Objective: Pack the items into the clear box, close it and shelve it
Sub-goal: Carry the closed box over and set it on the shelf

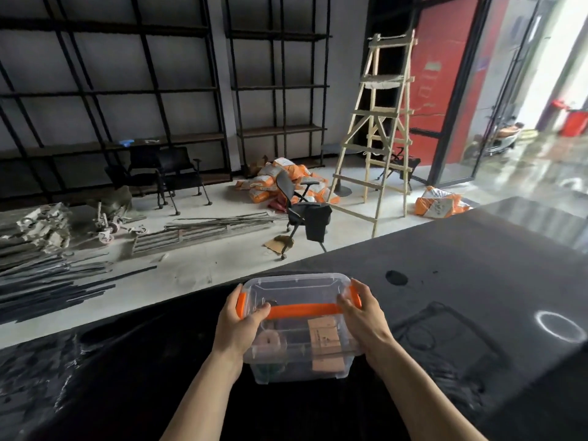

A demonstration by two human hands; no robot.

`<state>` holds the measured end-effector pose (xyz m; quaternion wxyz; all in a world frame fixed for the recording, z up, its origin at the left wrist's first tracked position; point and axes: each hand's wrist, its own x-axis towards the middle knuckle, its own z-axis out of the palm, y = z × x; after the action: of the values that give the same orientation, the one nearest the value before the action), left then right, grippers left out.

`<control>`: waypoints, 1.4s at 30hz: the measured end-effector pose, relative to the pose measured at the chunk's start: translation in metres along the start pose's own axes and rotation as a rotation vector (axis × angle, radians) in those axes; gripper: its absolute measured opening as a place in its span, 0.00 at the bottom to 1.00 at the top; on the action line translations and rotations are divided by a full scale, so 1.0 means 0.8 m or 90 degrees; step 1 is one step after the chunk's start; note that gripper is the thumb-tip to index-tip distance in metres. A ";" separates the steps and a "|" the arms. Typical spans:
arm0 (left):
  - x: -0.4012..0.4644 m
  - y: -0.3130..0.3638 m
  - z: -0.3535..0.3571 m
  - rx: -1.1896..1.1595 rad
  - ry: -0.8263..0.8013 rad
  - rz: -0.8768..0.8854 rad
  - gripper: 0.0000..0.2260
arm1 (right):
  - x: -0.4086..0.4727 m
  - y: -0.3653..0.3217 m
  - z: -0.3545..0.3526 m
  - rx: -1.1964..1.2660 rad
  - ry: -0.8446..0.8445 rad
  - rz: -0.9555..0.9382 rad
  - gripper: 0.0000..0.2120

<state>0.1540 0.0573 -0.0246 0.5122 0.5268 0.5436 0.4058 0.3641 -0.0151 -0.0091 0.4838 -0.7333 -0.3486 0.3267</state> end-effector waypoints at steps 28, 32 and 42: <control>-0.341 -0.052 0.397 0.052 -0.700 0.140 0.37 | -0.395 0.235 -0.360 0.035 0.658 0.202 0.27; -0.413 -0.121 0.434 0.057 -0.745 0.149 0.37 | -0.451 0.320 -0.380 0.074 0.695 0.218 0.27; -0.605 -0.265 0.516 0.095 -0.821 0.147 0.38 | -0.614 0.502 -0.445 0.139 0.764 0.261 0.27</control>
<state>0.4886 -0.4860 -0.2303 0.6503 0.7534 0.0944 0.0222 0.4661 -0.7090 -0.2023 0.5942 -0.7869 0.1651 -0.0207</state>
